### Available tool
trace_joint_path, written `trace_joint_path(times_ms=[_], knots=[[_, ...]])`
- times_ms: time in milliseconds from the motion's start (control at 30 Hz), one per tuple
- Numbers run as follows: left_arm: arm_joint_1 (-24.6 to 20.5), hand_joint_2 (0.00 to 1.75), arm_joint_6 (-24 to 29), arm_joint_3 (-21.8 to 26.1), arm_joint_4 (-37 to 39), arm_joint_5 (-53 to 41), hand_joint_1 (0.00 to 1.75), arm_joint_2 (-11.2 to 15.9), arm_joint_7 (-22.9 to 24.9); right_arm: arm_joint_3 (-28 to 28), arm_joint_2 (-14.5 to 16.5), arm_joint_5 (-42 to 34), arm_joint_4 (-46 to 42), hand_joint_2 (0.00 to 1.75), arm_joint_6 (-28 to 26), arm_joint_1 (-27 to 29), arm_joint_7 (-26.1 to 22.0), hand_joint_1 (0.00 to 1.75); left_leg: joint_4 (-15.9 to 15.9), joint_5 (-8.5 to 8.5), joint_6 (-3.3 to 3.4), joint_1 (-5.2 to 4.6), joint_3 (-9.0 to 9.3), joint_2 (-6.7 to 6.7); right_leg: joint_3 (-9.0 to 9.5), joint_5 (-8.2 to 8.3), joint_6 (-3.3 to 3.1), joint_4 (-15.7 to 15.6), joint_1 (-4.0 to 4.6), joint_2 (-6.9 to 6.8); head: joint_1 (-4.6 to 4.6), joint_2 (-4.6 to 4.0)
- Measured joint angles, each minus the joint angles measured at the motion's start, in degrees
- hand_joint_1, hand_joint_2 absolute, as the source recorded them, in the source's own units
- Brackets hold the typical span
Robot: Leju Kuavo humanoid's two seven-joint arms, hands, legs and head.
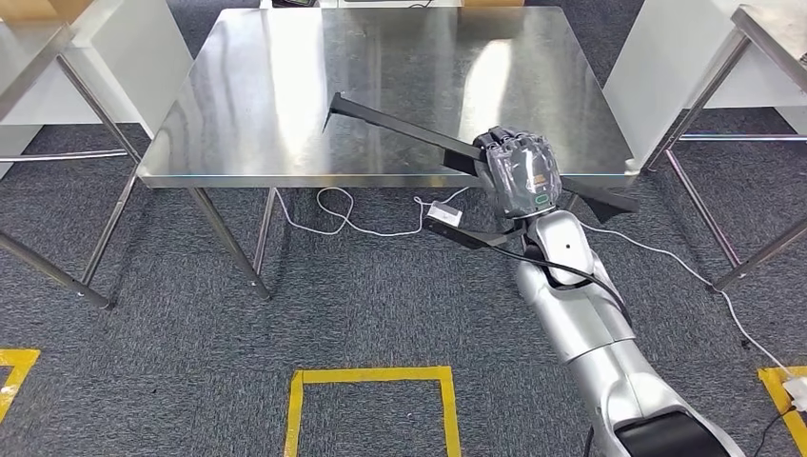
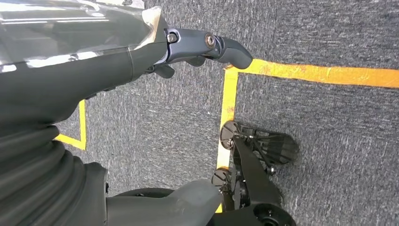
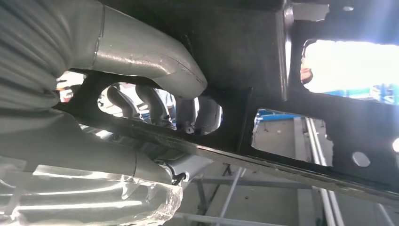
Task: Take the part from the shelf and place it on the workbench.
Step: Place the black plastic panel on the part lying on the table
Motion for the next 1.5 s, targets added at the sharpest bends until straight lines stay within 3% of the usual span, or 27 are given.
trace_joint_path(times_ms=[300, 500, 567, 667, 733, 800, 833, 867, 967, 1000, 1067, 1100, 1200, 1233, 1300, 1333, 1367, 1400, 1467, 1500], knots=[[-0.02, 1.75, -0.02, -0.02, 0.0, -0.93, 0.0, 0.01, 0.48, -4.47, -2.37, 2.14, 2.09, 1.75, -4.35, 0.15, -0.07, 1.75, 0.01, -0.01, 0.02, -0.03, -0.02, -0.03, 0.0, 0.01, 0.01, 0.0, -0.05, 0.0, 0.01, 0.0], [-0.01, 1.75, 0.19, -0.03, 0.0, -1.37, 0.0, -0.02, 1.88, -6.48, -3.42, 1.05, -1.72, 1.75, -5.3, -0.25, -1.38, 1.75, 0.1, -0.07, 0.02, -0.02, -0.1, -0.03, 0.05, 0.03, 0.05, -0.08, -0.2, 0.0, 0.0, 0.0], [-0.04, 1.75, 0.25, -0.03, 0.0, -1.5, 0.0, -0.03, 2.2, -6.62, -3.56, 0.61, -3.12, 1.75, -5.3, -0.35, -2.21, 1.75, 0.24, -0.25, 0.41, -0.14, -0.18, 0.0, 0.19, 0.14, 0.27, -0.35, -0.56, 0.02, -0.06, 0.0], [-0.09, 1.75, 0.22, -0.04, 0.0, -1.78, 0.0, -0.19, 2.45, -6.62, -3.67, 0.68, -4.71, 1.75, -5.35, -0.38, -2.72, 1.75, -2.28, 0.57, 1.86, 0.16, 1.57, 0.2, 0.57, -0.06, 0.56, -0.55, -0.34, 0.01, -0.07, 0.0], [-0.15, 1.75, 0.13, -0.04, 0.0, -1.85, 0.0, -0.38, 2.48, -6.51, -3.79, 0.74, -5.2, 1.75, -5.51, -0.54, -2.81, 1.75, -4.25, 1.44, 2.47, 0.67, 3.03, 0.38, -1.22, -2.02, 0.24, 3.58, -0.17, 0.01, 0.1, 0.0], [-0.23, 1.75, 0.07, -0.04, 0.0, -1.87, 0.0, -0.48, 2.48, -6.41, -3.99, 0.77, -5.28, 1.75, -5.69, -0.48, -2.82, 1.75, -4.45, 1.49, 2.48, 0.75, 3.23, 0.39, -4.65, -4.66, 0.27, 10.39, -0.51, 0.03, 0.19, 0.0], [-0.21, 1.75, 0.06, -0.04, 0.0, -1.88, 0.0, -0.52, 2.48, -6.39, -4.09, 0.78, -5.29, 1.75, -5.74, -0.26, -2.82, 1.75, -4.35, 1.38, 2.29, 0.85, 3.21, 0.33, -5.83, -5.19, 0.68, 12.46, -0.8, 0.02, 0.23, 0.0], [-0.16, 1.75, 0.05, -0.04, 0.0, -1.88, 0.0, -0.56, 2.48, -6.37, -4.14, 0.78, -5.29, 1.75, -5.78, -0.04, -2.82, 1.75, -4.11, 1.19, 2.0, 1.01, 3.17, 0.26, -6.05, -4.9, 1.32, 12.62, -1.17, 0.0, 0.22, 0.0], [-0.06, 1.75, -0.02, -0.03, -0.03, -1.88, 0.0, -0.54, 2.48, -6.31, -4.26, 0.76, -5.31, 1.75, -5.87, 0.17, -2.82, 1.75, -2.06, -0.16, 0.15, 1.77, 2.56, 0.1, -1.59, -0.99, 3.86, 3.71, -2.28, 0.03, 0.28, 0.0], [-0.11, 1.75, -0.03, -0.03, -0.06, -1.88, 0.0, -0.47, 2.49, -6.29, -4.33, 0.74, -5.36, 1.75, -5.91, 0.18, -2.82, 1.75, -1.08, -0.79, -0.55, 1.88, 2.2, 0.05, -0.39, -0.35, 3.96, 1.49, -2.36, 0.21, 0.38, 0.0], [-0.18, 1.75, -0.1, -0.03, -0.1, -1.88, 0.0, -0.34, 2.52, -6.28, -4.48, 0.56, -5.44, 1.75, -5.99, 0.39, -2.82, 1.75, -0.04, -1.5, -1.45, 1.85, 1.63, -0.12, -0.13, -0.63, 2.81, 1.27, -2.07, 0.6, 0.33, 0.0], [-0.17, 1.75, -0.15, -0.04, -0.09, -1.88, 0.0, -0.35, 2.57, -6.28, -4.55, 0.38, -5.49, 1.75, -6.04, 0.49, -2.82, 1.75, 0.2, -1.64, -1.63, 1.99, 1.53, -0.16, -0.18, -0.74, 2.03, 1.3, -2.02, 0.67, 0.27, 0.0], [-0.1, 1.75, -0.22, -0.04, -0.07, -1.9, 0.0, -0.39, 2.75, -6.26, -4.74, -0.11, -5.5, 1.75, -6.14, 0.63, -2.82, 1.75, 2.39, -2.96, -1.95, 2.36, 0.53, 0.45, -0.11, -0.89, 0.89, 1.53, -1.89, 0.7, 0.09, 0.0], [-0.13, 1.75, -0.22, -0.04, -0.07, -1.9, 0.0, -0.39, 2.79, -6.26, -4.82, -0.21, -5.5, 1.75, -6.15, 0.67, -2.83, 1.75, 5.26, -4.35, -1.99, 2.32, -0.89, 0.81, 0.01, -0.99, 0.6, 1.52, -1.77, 0.69, 0.08, 0.0], [-0.15, 1.75, -0.22, -0.04, -0.06, -1.92, 0.0, -0.38, 2.83, -6.26, -4.96, -0.33, -5.5, 1.75, -6.17, 0.91, -2.84, 1.75, 13.43, -7.52, -1.81, 2.07, -5.4, 1.23, 0.22, -1.29, 0.09, 1.52, -1.31, 0.62, 0.08, 0.0], [-0.11, 1.75, -0.22, -0.04, -0.06, -1.94, 0.0, -0.38, 2.86, -6.26, -4.97, -0.36, -5.5, 1.75, -6.18, 1.13, -2.84, 1.75, 16.58, -8.2, -1.57, 1.94, -7.38, 1.25, 0.37, -1.46, -0.15, 1.53, -1.0, 0.59, 0.08, 0.0], [-0.07, 1.75, -0.22, -0.04, -0.06, -1.96, 0.0, -0.39, 2.9, -6.26, -4.98, -0.36, -5.5, 1.75, -6.18, 1.35, -2.84, 1.75, 17.65, -7.72, -1.12, 1.73, -8.42, 1.25, 0.59, -1.65, -0.41, 1.53, -0.68, 0.58, 0.09, 0.0], [-0.05, 1.75, -0.22, -0.04, -0.06, -1.97, 0.0, -0.39, 2.93, -6.26, -4.98, -0.36, -5.5, 1.75, -6.18, 1.5, -2.84, 1.75, 16.52, -6.2, -0.49, 1.43, -8.35, 1.24, 0.89, -1.84, -0.68, 1.52, -0.34, 0.58, 0.09, 0.0], [-0.07, 1.75, -0.2, -0.04, -0.07, -1.99, 0.0, -0.32, 2.98, -6.26, -4.99, -0.46, -5.58, 1.75, -6.17, 1.6, -2.84, 1.75, 9.26, -1.68, 1.45, 0.44, -5.51, 1.23, 1.62, -2.32, -1.04, 1.43, 0.14, 0.6, 0.11, 0.0], [-0.11, 1.75, -0.17, -0.04, -0.08, -2.03, 0.0, -0.26, 3.03, -6.27, -5.02, -0.56, -5.66, 1.75, -6.17, 1.56, -2.84, 1.75, 5.89, -0.28, 2.4, -0.01, -3.99, 1.35, 1.86, -2.53, -1.06, 1.33, 0.43, 0.61, 0.19, 0.0]])
